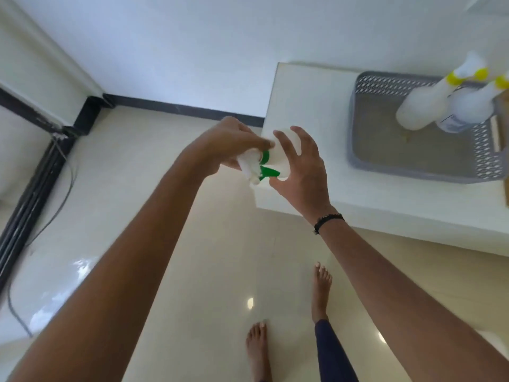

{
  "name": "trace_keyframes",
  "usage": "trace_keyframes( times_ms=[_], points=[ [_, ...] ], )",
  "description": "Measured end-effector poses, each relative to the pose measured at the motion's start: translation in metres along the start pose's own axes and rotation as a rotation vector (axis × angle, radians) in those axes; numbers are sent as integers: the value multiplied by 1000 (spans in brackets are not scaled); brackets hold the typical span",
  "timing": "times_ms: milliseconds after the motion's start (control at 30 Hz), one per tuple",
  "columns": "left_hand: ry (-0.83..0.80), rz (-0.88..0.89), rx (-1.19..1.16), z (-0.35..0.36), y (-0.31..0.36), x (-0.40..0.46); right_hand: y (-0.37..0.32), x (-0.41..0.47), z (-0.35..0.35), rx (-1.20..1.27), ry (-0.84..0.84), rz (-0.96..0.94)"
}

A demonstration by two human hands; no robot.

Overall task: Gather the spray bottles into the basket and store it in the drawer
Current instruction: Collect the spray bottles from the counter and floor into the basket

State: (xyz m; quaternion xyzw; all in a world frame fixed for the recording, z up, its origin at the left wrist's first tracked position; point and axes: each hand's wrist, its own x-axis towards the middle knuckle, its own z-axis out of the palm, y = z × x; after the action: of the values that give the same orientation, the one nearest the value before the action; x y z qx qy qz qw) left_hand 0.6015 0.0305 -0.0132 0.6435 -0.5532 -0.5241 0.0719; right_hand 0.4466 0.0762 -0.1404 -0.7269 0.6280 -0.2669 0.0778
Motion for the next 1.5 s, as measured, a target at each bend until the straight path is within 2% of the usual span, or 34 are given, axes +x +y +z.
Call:
trace_keyframes(
  times_ms=[133, 267, 367, 433, 533, 767, 933, 1167, 1500],
  points=[
    [-62, 75, -414, 21, 51, 36, 56, 34, -22, 116, 118, 161],
    [-24, 202, -554, 77, 88, 78, 112, 55, -49, 185, 230, 359],
    [-34, 276, -502, 123, 108, 106, 151, 66, -65, 267, 290, 492],
    [-69, 280, -453, 149, 120, 125, 173, 73, -68, 317, 269, 555],
    [-93, 229, -382, 178, 129, 153, 201, 83, -59, 362, 211, 590],
    [-38, 167, -335, 208, 123, 215, 234, 100, -22, 403, 203, 663],
    [37, 254, -314, 218, 119, 235, 237, 103, -12, 412, 245, 645],
    [232, 271, -258, 227, 127, 239, 238, 101, -12, 441, 218, 605],
    [260, 319, -177, 229, 123, 245, 238, 95, -17, 372, 156, 600]
  ],
)
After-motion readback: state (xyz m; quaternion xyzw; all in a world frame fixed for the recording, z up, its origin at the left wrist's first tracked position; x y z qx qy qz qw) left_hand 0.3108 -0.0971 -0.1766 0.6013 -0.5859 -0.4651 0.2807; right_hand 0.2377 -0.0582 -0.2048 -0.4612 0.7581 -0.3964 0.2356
